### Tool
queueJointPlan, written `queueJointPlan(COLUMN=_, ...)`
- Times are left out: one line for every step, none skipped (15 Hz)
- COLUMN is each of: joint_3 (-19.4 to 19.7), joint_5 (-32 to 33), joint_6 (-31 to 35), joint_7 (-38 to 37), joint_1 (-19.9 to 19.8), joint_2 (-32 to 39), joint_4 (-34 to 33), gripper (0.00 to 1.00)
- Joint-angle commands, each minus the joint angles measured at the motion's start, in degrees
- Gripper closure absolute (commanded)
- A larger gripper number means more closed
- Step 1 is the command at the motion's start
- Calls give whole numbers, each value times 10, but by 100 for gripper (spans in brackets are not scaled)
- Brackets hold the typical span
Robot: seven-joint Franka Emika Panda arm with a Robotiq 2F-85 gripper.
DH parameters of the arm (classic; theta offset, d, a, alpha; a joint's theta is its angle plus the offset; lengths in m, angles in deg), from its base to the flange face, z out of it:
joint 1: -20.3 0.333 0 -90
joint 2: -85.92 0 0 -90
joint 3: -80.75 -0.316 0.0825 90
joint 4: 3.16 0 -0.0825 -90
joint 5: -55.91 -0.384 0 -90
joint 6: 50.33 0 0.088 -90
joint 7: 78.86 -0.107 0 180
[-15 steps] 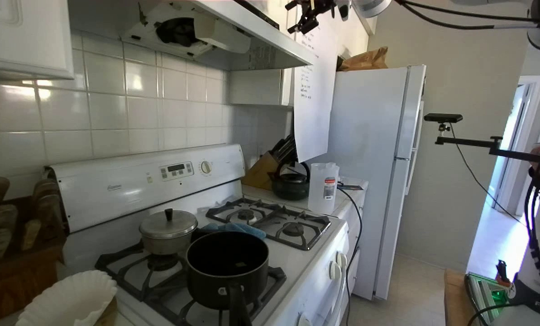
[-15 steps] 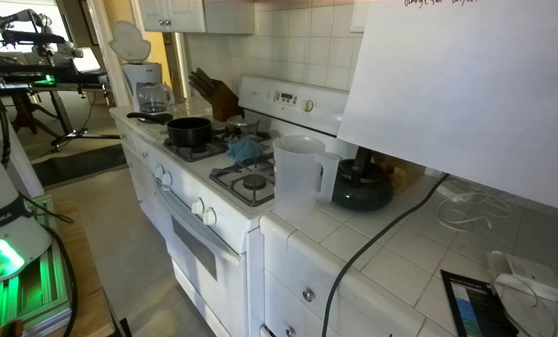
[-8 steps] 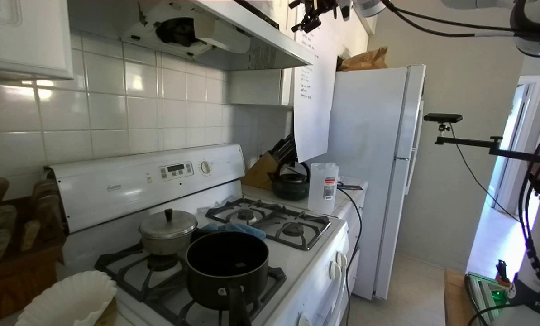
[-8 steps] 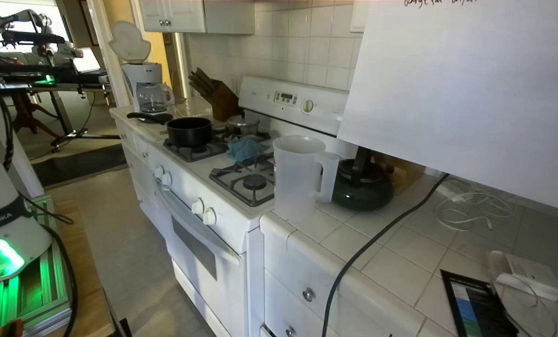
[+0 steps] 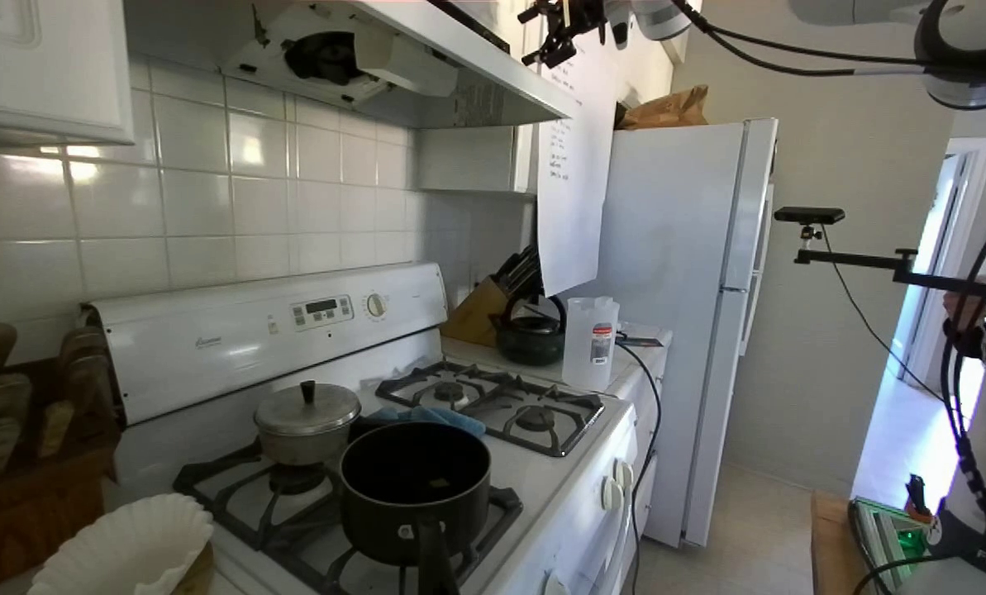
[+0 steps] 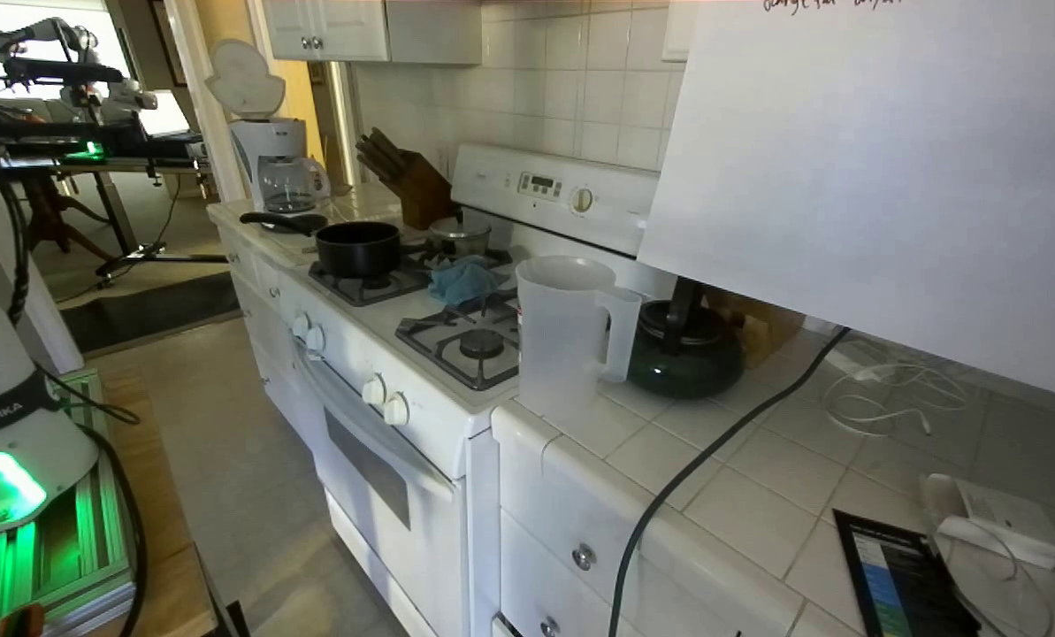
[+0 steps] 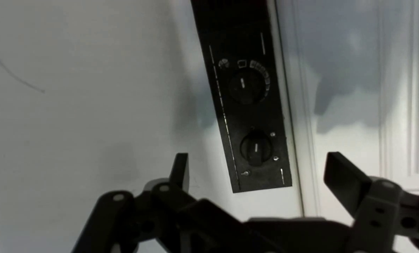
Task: Flip the switch at the top
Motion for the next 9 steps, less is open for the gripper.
queueJointPlan(joint_3=-8, joint_5=-48, joint_6=2, joint_7=41, joint_1=-6, joint_2=36, joint_4=-46, gripper=1)
queueJointPlan(joint_3=-7, joint_5=-52, joint_6=3, joint_7=43, joint_1=-6, joint_2=43, joint_4=-55, gripper=0)
queueJointPlan(joint_3=-8, joint_5=-60, joint_6=3, joint_7=49, joint_1=-7, joint_2=49, joint_4=-61, gripper=0)
queueJointPlan(joint_3=-8, joint_5=-63, joint_6=3, joint_7=52, joint_1=-7, joint_2=55, joint_4=-69, gripper=0)
queueJointPlan(joint_3=-7, joint_5=-65, joint_6=2, joint_7=53, joint_1=-7, joint_2=60, joint_4=-74, gripper=3)
queueJointPlan(joint_3=-8, joint_5=-69, joint_6=-1, joint_7=54, joint_1=-8, joint_2=66, joint_4=-81, gripper=7)
queueJointPlan(joint_3=-8, joint_5=-70, joint_6=-3, joint_7=54, joint_1=-8, joint_2=71, joint_4=-87, gripper=8)
queueJointPlan(joint_3=-10, joint_5=-73, joint_6=-5, joint_7=56, joint_1=-8, joint_2=76, joint_4=-94, gripper=14)
queueJointPlan(joint_3=-10, joint_5=-74, joint_6=-6, joint_7=56, joint_1=-8, joint_2=80, joint_4=-100, gripper=17)
